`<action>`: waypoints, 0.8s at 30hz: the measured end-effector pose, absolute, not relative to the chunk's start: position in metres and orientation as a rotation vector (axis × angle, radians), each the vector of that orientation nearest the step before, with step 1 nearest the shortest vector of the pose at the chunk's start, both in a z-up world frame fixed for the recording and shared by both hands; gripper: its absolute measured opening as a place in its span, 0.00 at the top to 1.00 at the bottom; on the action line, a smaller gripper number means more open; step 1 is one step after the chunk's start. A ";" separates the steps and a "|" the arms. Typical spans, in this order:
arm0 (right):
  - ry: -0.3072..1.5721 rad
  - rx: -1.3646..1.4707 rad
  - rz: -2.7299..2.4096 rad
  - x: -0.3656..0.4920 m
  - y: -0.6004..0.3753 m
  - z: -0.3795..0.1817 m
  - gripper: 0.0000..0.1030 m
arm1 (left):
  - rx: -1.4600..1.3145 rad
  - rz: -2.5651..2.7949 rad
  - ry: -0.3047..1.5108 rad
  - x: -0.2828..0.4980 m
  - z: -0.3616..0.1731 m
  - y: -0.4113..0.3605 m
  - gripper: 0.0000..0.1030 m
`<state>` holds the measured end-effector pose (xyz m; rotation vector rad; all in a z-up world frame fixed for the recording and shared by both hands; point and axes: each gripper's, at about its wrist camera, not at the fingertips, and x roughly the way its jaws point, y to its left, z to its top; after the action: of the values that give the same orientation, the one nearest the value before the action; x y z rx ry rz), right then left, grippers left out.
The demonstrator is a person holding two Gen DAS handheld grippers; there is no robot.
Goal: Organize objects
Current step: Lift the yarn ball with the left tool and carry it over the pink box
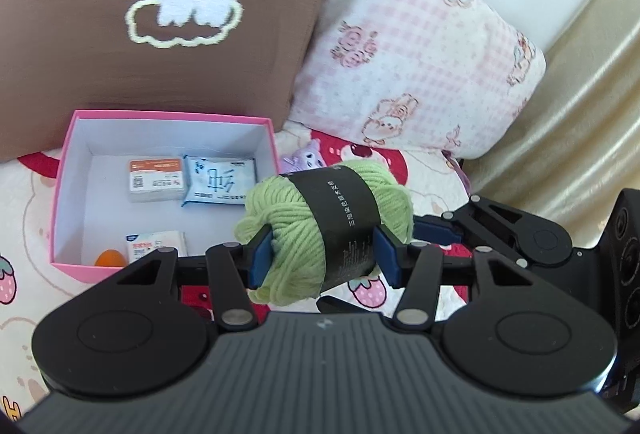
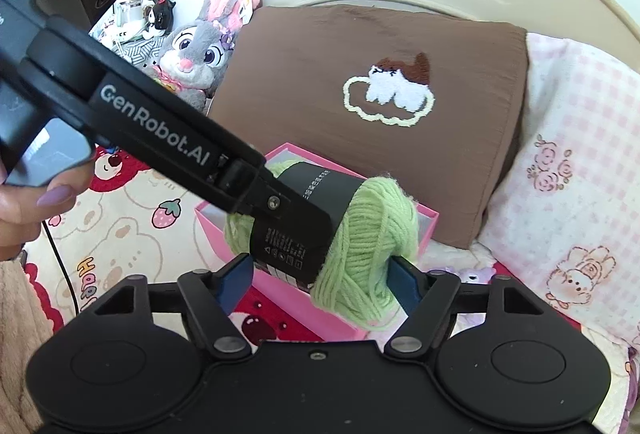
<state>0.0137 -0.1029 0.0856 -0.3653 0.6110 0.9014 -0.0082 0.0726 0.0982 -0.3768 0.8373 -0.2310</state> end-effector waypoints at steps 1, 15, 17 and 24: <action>0.614 -0.367 0.900 0.015 -0.099 0.086 0.31 | -0.381 -0.228 0.835 -0.008 0.098 0.076 0.50; 0.703 -0.377 0.887 0.043 -0.042 0.075 0.42 | -0.529 -0.212 0.844 0.018 0.063 0.145 0.50; 0.720 -0.363 0.882 0.049 -0.036 0.068 0.42 | -0.547 -0.210 0.853 0.024 0.054 0.152 0.50; 0.787 -0.289 0.838 0.076 -0.025 0.043 0.42 | -0.671 -0.203 0.892 0.051 0.016 0.174 0.50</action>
<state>0.0756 -0.0246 0.0434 -0.2894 0.7873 0.8377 0.0512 0.1735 0.0156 -0.6713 0.8920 -0.2035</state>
